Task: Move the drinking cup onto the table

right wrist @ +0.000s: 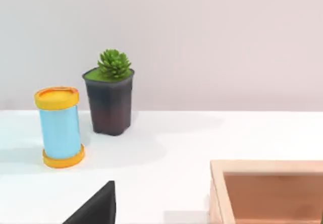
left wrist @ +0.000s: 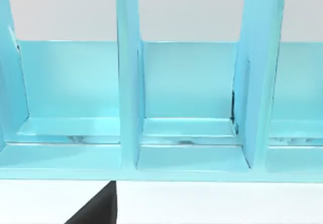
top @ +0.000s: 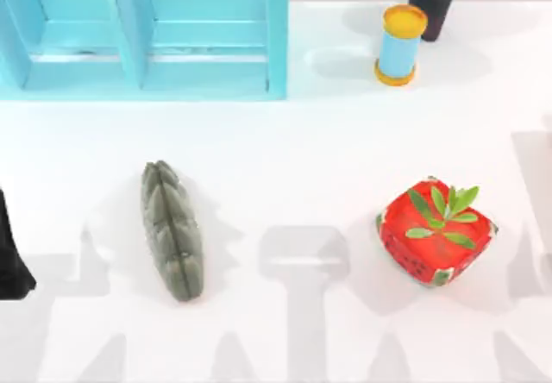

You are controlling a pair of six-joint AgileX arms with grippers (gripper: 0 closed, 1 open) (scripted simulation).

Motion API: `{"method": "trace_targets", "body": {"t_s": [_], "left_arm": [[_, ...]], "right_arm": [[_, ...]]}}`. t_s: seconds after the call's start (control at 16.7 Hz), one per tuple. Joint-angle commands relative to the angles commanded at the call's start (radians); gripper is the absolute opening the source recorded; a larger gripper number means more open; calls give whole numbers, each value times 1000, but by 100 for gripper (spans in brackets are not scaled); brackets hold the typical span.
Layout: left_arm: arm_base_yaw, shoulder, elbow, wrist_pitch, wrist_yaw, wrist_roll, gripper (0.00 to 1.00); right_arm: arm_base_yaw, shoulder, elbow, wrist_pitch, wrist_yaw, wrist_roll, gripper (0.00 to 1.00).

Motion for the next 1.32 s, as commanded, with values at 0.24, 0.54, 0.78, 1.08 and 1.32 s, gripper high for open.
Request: {"method": "trace_targets", "body": {"t_s": [0.24,0.54,0.78,1.08,1.32], "left_arm": [[0,0,0,0,0,0,100],[0,0,0,0,0,0,100],[0,0,0,0,0,0,100],[0,0,0,0,0,0,100],[0,0,0,0,0,0,100]], "right_arm": [[-23,34,34,-32,2,-22,100],[-166,301,289,-282,3,-162,100],[-326,693,577,-601,1,-316,100],[-521,1198,919,-989,2,-502,100],[-632,1443,1129,-1185,1,-615,100]]}}
